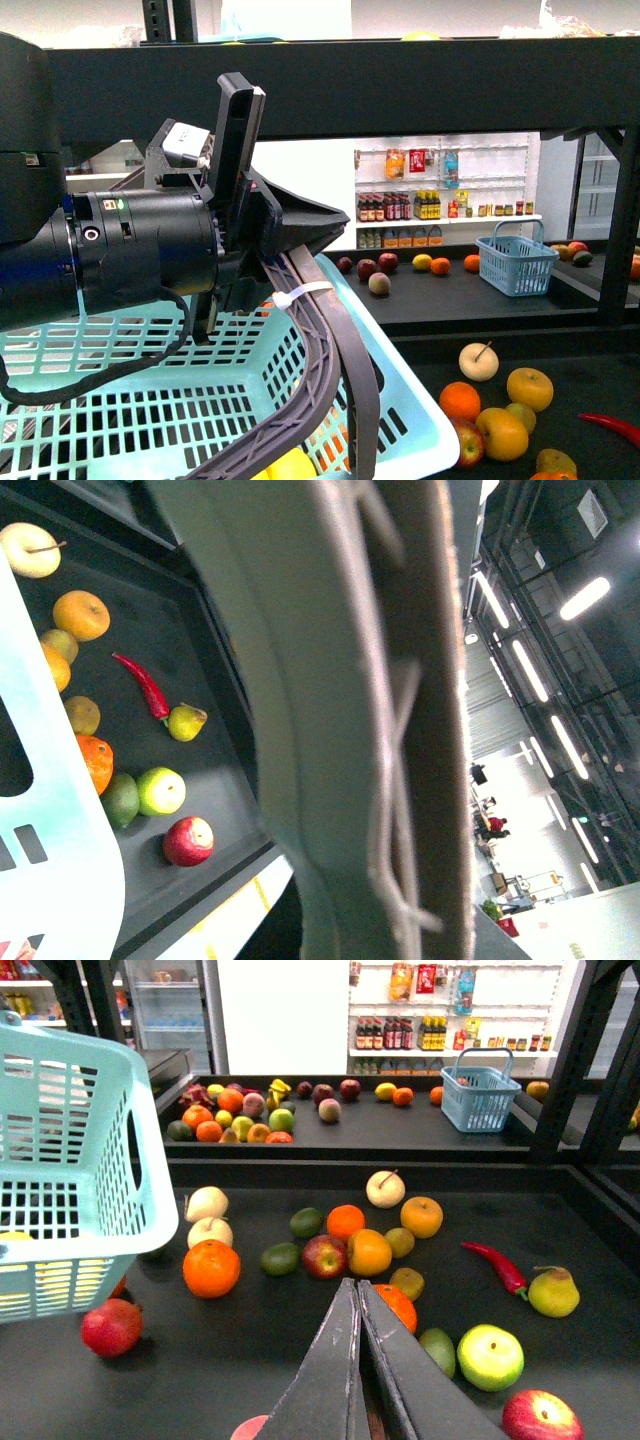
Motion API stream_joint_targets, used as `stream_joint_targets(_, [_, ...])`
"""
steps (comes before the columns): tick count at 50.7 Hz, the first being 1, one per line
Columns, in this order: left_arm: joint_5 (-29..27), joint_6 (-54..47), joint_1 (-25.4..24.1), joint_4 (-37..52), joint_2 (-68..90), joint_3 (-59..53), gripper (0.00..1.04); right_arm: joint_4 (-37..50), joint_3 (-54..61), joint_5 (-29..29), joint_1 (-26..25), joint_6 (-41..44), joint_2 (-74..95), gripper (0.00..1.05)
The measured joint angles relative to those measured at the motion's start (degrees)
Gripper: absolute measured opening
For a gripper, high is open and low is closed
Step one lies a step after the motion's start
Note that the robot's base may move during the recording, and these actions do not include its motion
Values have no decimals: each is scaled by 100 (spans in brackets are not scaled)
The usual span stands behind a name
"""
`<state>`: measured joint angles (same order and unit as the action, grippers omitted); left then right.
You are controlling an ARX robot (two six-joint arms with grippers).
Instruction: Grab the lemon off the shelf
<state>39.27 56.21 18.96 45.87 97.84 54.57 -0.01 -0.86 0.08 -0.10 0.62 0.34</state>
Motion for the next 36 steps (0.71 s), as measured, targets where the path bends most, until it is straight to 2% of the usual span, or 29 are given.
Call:
stream_joint_targets(20, [-7,15,0,-2,0,0,7,0,0,-11,0,4,-7,3])
stream_joint_targets(36, [-7,17,0,-2,0,0,7,0,0,-11,0,2,-7,49])
